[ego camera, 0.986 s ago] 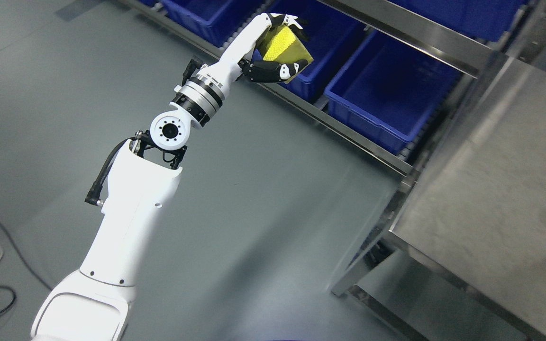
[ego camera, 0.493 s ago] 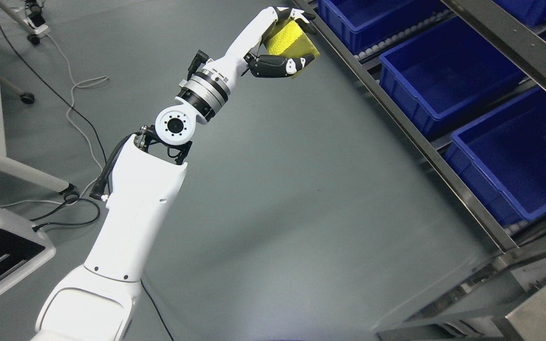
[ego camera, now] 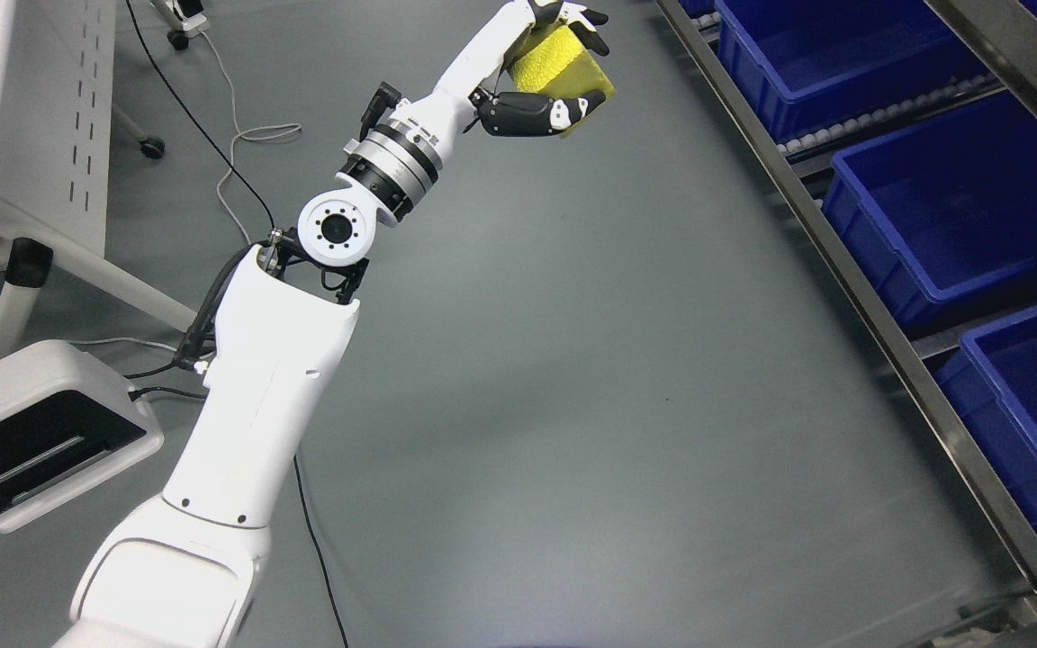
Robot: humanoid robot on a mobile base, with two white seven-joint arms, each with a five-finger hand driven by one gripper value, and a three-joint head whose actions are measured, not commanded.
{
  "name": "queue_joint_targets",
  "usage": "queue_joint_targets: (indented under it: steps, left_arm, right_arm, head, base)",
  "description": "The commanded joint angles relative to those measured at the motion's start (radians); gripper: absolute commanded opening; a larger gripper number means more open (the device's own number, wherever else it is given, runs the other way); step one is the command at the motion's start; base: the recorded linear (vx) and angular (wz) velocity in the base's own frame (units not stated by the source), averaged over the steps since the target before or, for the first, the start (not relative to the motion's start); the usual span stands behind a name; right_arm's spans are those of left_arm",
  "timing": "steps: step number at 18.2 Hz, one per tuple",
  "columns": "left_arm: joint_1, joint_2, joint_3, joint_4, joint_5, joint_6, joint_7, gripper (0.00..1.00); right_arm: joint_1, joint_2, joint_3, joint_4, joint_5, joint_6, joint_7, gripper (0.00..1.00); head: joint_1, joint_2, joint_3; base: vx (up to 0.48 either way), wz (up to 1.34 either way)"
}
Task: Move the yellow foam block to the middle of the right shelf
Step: 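Carry the cube in the left hand while turning toward the blue bins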
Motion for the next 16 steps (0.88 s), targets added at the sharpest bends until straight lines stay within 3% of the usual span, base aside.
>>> queue_joint_targets:
  steps: [1,9,16]
  left_arm:
    - [-0.003,0.013,-0.005,0.002,0.000,-0.001,0.000,0.00]
    - [0.003,0.013,0.032,-0.003,0.000,-0.009,0.003,0.00]
    - [-0.029,0.013,0.089,-0.009,-0.005,-0.049,0.012,0.00]
  right_arm:
    - [0.012,-0.017,0.000,-0.017,0.002,0.001,0.000,1.00]
    - [0.012,-0.017,0.000,-0.017,0.002,0.001,0.000,1.00]
    - [0.014,-0.017,0.000,-0.017,0.002,0.001,0.000,1.00]
  head:
    - [0.0000,0.000,0.000]
    - [0.0000,0.000,0.000]
    - [0.0000,0.000,0.000]
  base:
    - [0.187,0.21]
    - [0.266,0.02]
    - [0.449,-0.23]
